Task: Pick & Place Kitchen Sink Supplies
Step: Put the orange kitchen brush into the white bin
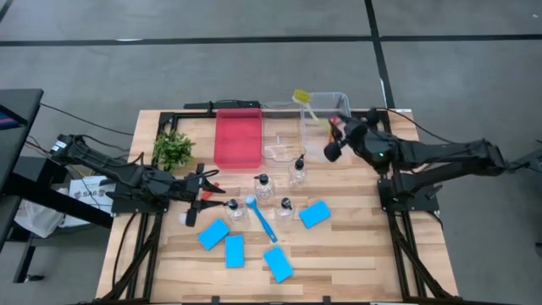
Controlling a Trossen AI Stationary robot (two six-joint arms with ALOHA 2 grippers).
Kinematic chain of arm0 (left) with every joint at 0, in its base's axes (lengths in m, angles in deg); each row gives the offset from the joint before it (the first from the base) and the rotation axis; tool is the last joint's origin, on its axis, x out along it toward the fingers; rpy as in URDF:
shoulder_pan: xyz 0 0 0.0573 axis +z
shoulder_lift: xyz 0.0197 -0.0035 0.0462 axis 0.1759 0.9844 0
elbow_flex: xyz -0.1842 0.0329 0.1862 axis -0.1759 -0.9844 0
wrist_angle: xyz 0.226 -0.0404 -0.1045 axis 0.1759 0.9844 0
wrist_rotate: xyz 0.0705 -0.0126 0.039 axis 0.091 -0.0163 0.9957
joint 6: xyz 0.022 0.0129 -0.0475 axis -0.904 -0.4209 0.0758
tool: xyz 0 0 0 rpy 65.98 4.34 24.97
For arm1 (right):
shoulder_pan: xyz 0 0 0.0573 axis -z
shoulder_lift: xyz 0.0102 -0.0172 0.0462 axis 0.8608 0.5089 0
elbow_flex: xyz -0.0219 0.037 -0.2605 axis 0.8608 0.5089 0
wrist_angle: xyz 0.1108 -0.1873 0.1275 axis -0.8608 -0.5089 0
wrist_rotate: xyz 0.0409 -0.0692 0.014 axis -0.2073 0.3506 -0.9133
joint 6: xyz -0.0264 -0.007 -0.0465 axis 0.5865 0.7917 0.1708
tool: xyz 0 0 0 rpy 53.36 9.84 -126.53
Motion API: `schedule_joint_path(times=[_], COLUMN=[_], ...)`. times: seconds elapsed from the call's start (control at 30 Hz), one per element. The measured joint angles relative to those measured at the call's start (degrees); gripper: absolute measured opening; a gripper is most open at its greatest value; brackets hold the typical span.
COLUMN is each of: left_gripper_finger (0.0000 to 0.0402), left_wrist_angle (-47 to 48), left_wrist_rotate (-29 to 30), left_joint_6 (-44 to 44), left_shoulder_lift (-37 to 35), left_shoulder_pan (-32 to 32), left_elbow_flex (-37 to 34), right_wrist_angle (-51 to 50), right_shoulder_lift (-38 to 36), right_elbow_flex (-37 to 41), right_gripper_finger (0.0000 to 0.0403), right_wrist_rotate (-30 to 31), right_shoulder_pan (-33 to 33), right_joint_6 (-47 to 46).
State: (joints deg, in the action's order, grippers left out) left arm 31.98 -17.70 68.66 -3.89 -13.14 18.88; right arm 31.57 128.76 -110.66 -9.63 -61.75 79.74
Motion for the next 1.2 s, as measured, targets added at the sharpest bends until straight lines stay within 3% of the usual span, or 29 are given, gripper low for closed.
schedule_joint_path(times=[0.13,0.33,0.5,0.77,0.97,1.2], left_gripper_finger=[0.0159,0.0159,0.0159,0.0159,0.0159,0.0159], left_wrist_angle=[-3.0,-5.3,-4.5,-3.7,-2.9,-2.9], left_wrist_rotate=[-2.2,-9.8,-14.6,-12.0,-2.9,-2.3], left_joint_6=[0.6,6.9,12.5,4.9,-0.8,-0.9], left_shoulder_lift=[3.5,8.9,10.4,10.5,10.4,10.4], left_shoulder_pan=[0.0,-1.2,-5.8,-13.4,-12.8,-12.3], left_elbow_flex=[0.0,0.2,1.4,5.8,6.0,6.0], right_wrist_angle=[-5.0,-13.1,-16.9,-17.3,-17.3,-17.6], right_shoulder_lift=[-1.3,-1.0,0.5,3.7,4.5,4.5], right_elbow_flex=[0.0,0.0,0.0,0.0,0.0,0.0], right_gripper_finger=[0.0122,0.0115,0.0113,0.0113,0.0113,0.0113], right_wrist_rotate=[0.0,0.0,0.0,2.3,3.7,3.7], right_shoulder_pan=[-6.8,-16.3,-23.5,-30.8,-31.1,-31.1], right_joint_6=[1.2,-7.0,-12.5,-14.5,-15.4,-15.4])
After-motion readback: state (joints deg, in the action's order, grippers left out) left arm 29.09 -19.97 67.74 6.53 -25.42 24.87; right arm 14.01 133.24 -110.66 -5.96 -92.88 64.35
